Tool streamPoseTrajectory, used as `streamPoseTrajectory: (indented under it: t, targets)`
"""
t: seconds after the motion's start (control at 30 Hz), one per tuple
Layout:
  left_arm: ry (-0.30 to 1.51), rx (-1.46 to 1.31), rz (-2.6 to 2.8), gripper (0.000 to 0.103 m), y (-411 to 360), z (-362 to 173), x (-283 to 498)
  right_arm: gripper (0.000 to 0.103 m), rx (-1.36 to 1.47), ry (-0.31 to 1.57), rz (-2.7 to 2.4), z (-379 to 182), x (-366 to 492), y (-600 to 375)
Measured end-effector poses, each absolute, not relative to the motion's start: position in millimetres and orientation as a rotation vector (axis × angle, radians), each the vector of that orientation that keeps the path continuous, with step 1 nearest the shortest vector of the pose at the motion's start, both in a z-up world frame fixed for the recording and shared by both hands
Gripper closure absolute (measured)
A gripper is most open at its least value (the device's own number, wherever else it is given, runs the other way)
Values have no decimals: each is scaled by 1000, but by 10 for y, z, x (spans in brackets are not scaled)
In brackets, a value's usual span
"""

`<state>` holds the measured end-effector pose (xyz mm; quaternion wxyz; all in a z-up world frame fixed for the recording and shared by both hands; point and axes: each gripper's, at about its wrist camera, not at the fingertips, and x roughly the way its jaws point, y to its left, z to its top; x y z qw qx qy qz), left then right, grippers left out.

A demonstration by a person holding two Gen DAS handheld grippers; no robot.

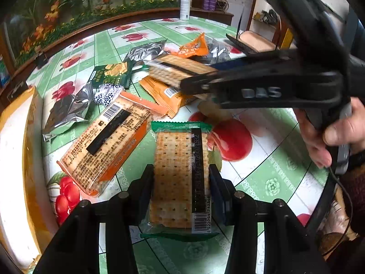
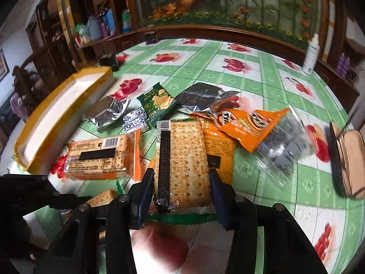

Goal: Organize snacks
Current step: 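Carry both cracker packs over the white tray and open both tools to release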

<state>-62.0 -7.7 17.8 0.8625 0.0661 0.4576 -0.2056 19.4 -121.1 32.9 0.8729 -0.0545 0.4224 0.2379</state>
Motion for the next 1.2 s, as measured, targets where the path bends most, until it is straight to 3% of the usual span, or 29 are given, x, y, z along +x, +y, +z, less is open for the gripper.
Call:
streamPoseTrajectory:
  t: [0.6,1.2]
  targets:
    - [830,-85,-338,57,805,775,-602,52,26,852,598,674,-46,-1053]
    - [855,-156,21,57,2381,726,-76,52,2,952,786,831,470,793]
